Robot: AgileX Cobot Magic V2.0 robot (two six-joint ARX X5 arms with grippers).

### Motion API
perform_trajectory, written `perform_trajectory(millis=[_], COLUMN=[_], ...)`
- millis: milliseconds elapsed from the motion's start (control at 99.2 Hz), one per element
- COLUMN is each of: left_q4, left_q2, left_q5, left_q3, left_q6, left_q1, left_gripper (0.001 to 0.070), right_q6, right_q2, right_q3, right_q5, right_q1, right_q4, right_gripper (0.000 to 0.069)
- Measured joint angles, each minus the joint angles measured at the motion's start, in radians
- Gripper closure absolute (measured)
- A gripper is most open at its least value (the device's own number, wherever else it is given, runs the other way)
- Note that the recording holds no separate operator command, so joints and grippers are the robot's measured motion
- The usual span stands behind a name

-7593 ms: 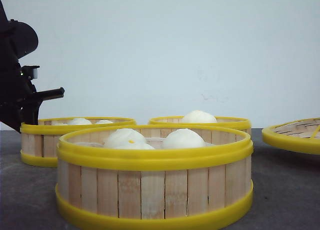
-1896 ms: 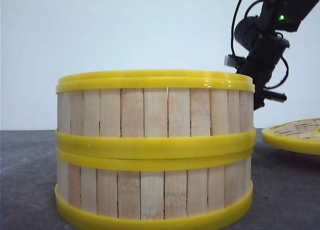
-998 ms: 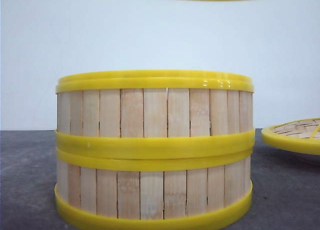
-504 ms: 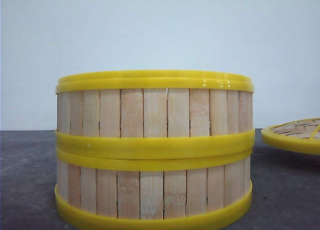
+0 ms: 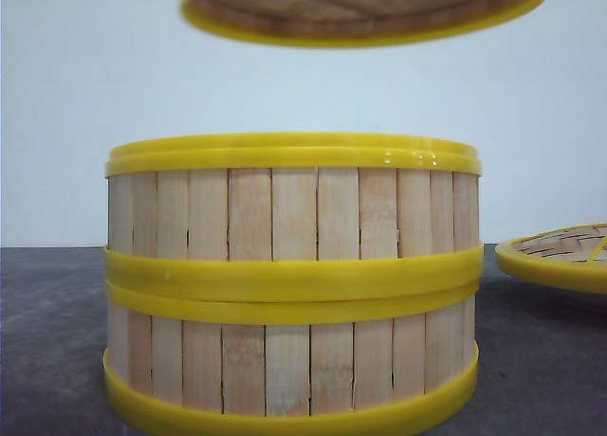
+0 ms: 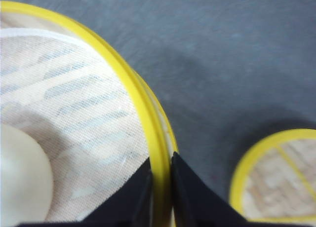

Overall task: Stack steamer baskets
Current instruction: 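Lift the basket with the right gripper and carry it over the stack, then lower the basket onto the stack and open the right gripper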

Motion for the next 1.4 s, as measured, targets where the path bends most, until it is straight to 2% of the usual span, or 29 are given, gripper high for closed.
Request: perform_trajectory(millis=[202, 403, 1402], left_q4=[0.000, 0.000, 0.000], left_q2=[0.000, 0.000, 0.000], left_q5=[0.008, 0.009, 0.009], left_q3=[0.000, 0.000, 0.000], left_q6=[0.000, 0.000, 0.000], left_q1=[0.000, 0.000, 0.000], left_gripper=[0.0390, 0.0390, 0.0390], right_q6=[0.027, 0.047, 0.052], right_q2=[0.000, 0.003, 0.121], right_q3=[-0.155, -0.170, -0.170], right_q5=[-0.008, -0.005, 0.029], right_q1=[0.044, 0.064, 0.077], right_q4=[0.118, 0.175, 0.160], right_gripper=[0.0655, 0.0655, 0.0656])
